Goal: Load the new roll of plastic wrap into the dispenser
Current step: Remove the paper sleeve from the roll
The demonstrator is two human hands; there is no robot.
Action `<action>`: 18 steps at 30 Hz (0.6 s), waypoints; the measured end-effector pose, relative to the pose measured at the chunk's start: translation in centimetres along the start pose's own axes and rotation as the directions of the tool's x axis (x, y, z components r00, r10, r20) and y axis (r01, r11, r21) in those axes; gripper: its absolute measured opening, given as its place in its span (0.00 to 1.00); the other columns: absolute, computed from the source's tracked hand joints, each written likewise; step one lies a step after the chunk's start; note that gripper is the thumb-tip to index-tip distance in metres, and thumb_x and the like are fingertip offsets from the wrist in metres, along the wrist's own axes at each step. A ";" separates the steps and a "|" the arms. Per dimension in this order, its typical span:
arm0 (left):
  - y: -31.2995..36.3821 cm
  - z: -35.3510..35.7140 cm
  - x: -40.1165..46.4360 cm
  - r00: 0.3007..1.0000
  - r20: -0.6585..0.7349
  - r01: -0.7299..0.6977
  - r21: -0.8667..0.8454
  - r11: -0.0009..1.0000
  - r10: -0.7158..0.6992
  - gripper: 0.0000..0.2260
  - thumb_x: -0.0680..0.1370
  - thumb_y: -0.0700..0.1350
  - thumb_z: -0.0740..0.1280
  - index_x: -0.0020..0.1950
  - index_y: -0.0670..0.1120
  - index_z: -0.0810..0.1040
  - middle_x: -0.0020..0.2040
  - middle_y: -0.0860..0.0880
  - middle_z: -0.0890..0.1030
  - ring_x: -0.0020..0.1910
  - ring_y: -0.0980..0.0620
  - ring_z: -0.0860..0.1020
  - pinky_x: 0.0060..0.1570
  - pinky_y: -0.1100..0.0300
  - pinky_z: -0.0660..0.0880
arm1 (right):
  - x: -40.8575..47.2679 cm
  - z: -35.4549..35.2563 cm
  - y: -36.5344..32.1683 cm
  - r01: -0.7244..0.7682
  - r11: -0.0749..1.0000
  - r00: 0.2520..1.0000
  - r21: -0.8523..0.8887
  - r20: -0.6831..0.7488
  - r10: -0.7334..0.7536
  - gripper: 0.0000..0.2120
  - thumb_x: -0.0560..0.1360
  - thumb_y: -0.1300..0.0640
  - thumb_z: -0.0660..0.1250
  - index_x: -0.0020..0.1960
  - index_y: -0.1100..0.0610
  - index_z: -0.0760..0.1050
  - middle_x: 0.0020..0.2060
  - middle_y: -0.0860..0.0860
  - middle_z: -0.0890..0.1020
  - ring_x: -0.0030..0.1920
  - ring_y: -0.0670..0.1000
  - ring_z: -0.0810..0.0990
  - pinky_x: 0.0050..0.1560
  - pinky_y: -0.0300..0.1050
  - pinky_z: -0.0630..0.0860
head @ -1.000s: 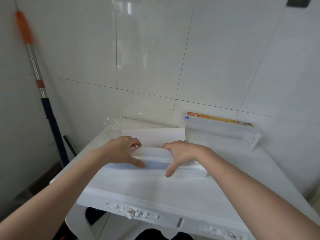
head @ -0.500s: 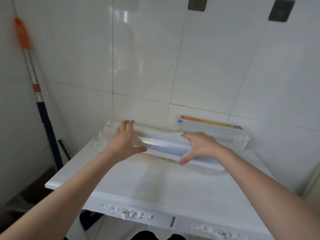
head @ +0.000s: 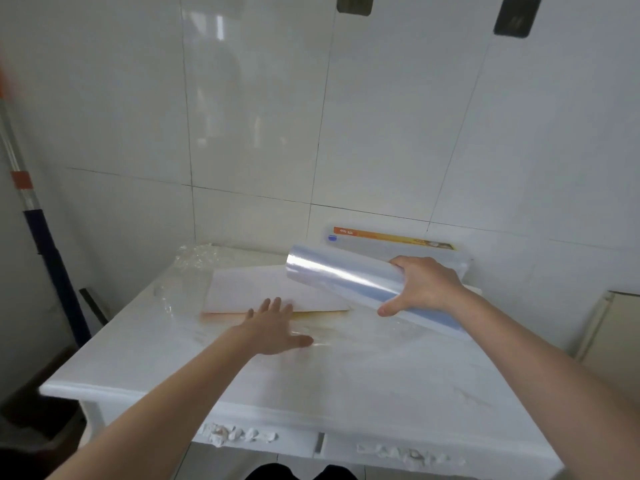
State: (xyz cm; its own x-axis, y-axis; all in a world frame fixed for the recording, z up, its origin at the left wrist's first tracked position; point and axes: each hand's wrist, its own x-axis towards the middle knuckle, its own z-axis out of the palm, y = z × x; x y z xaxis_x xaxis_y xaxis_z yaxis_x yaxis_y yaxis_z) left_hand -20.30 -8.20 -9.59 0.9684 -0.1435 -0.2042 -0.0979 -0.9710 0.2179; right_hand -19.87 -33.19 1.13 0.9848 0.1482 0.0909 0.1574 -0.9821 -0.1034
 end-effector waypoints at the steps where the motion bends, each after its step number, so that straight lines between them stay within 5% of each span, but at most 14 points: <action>1: 0.1 0.3 0.4 1.000 0.011 -0.006 0.032 0.999 0.006 0.39 0.75 0.67 0.55 0.79 0.49 0.46 0.79 0.45 0.44 0.78 0.42 0.43 0.74 0.42 0.46 | 0.0 0.2 0.1 -0.008 1.000 1.000 -0.002 -0.009 0.008 0.41 0.55 0.35 0.76 0.64 0.47 0.69 0.57 0.44 0.78 0.58 0.50 0.75 0.52 0.48 0.74; 11: -2.3 1.7 2.0 0.995 0.003 0.096 0.120 0.988 -0.097 0.32 0.77 0.67 0.46 0.78 0.57 0.41 0.79 0.49 0.39 0.78 0.41 0.41 0.74 0.41 0.46 | 1.0 0.8 0.7 -0.034 0.999 0.999 -0.002 -0.035 0.034 0.45 0.57 0.37 0.76 0.69 0.50 0.65 0.63 0.46 0.75 0.63 0.51 0.73 0.54 0.49 0.71; 18: -7.0 0.4 2.1 0.968 -0.084 0.245 0.140 0.959 -0.235 0.26 0.80 0.60 0.47 0.77 0.56 0.48 0.78 0.48 0.50 0.76 0.41 0.53 0.69 0.43 0.59 | 2.3 1.5 -0.6 -0.051 0.997 0.998 0.060 -0.034 0.053 0.44 0.57 0.36 0.76 0.68 0.49 0.66 0.62 0.45 0.75 0.63 0.51 0.73 0.51 0.47 0.69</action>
State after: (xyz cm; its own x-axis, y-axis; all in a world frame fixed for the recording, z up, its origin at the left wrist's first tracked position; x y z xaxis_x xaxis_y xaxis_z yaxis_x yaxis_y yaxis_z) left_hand -17.64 -1.79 -11.89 0.9800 0.1050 -0.1692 0.1109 -0.9935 0.0253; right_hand -17.59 -32.10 -0.11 0.9886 0.0917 0.1192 0.1110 -0.9796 -0.1676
